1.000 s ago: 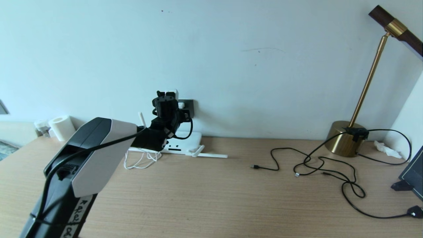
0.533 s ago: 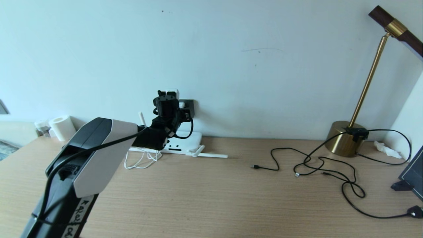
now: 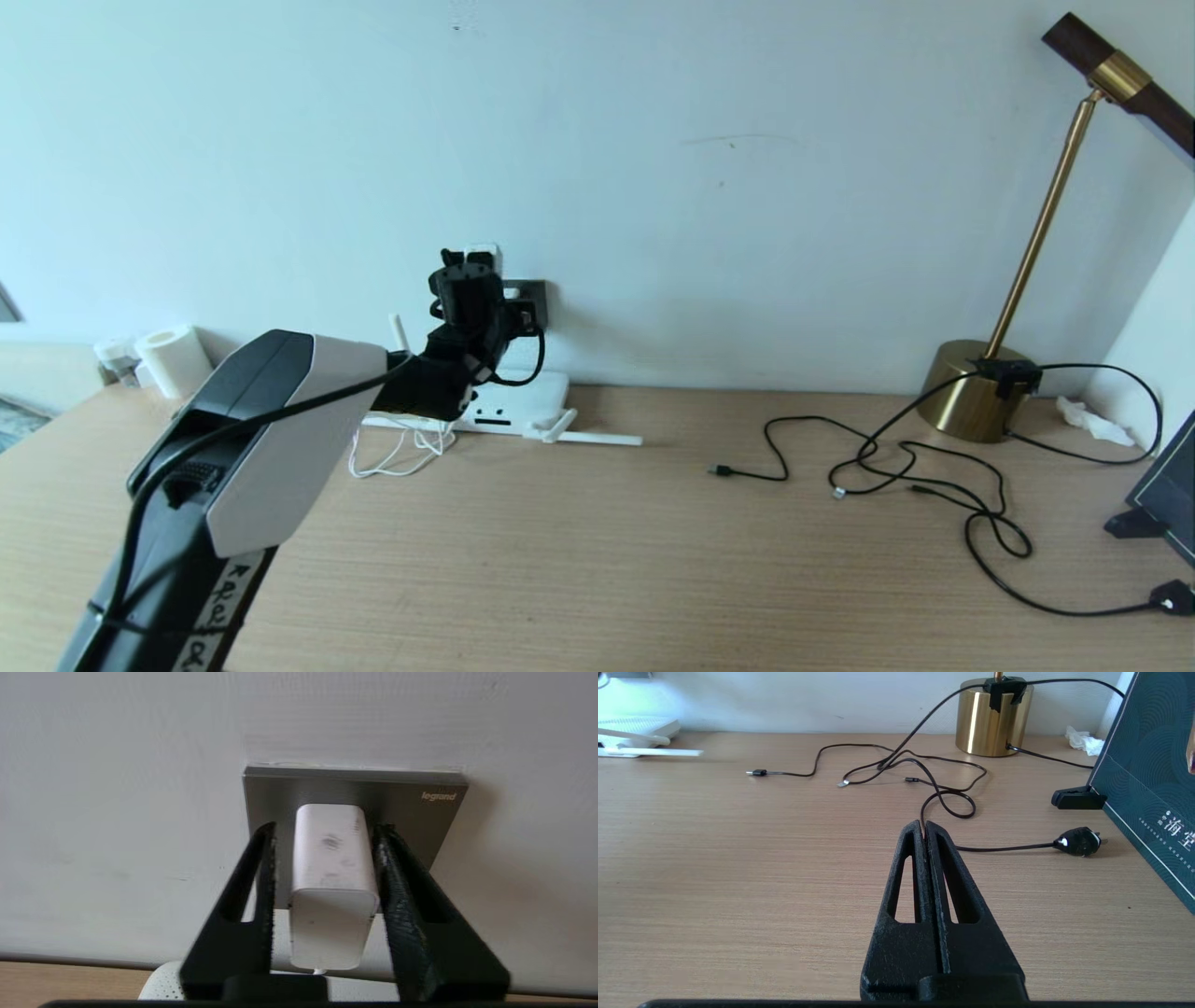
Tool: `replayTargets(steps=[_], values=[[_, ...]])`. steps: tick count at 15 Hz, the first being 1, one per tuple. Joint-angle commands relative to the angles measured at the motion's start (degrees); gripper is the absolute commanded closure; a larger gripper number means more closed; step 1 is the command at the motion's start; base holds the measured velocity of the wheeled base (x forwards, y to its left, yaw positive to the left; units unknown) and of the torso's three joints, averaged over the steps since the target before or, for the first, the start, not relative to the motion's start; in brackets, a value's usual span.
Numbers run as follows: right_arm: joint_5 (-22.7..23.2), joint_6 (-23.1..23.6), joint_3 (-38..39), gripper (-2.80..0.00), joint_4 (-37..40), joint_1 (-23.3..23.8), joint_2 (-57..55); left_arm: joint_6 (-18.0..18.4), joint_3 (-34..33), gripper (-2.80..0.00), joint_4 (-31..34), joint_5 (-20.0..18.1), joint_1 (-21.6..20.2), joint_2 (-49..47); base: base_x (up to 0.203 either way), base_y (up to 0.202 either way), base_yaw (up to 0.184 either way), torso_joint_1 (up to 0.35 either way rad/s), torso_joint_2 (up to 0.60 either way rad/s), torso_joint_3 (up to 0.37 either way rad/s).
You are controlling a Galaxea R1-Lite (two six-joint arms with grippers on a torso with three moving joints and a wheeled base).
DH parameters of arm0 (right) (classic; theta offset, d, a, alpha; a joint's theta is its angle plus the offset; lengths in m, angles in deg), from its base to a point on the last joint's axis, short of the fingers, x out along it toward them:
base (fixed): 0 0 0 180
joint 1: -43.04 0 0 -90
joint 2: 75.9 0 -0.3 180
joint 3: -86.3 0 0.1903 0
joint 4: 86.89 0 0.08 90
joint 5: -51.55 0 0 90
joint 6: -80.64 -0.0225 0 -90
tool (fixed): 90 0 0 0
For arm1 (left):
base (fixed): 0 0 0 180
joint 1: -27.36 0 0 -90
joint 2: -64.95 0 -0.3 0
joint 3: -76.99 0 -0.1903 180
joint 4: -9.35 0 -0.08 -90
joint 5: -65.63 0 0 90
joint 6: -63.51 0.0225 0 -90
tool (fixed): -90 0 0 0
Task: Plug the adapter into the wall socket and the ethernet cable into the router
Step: Plug plug into socket
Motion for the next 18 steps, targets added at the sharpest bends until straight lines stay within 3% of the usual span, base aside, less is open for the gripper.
replayTargets(steps=[1,13,18], values=[[0.01,0.00,0.62,0.00,-0.06,-0.02,-0.05,-0.01,-0.25,-2.80,0.23,0.15,0.26,0.00,0.000,0.000,0.000,0.000,0.00,0.000],[0.01,0.00,0.62,0.00,-0.06,-0.10,0.00,-0.01,-1.31,-2.80,0.06,0.24,0.26,0.82,0.000,0.000,0.000,0.000,0.00,0.000],[0.01,0.00,0.62,0.00,-0.06,-0.11,0.00,-0.01,-12.36,-2.80,-3.83,0.09,0.65,6.19,0.000,0.000,0.000,0.000,0.00,0.000]])
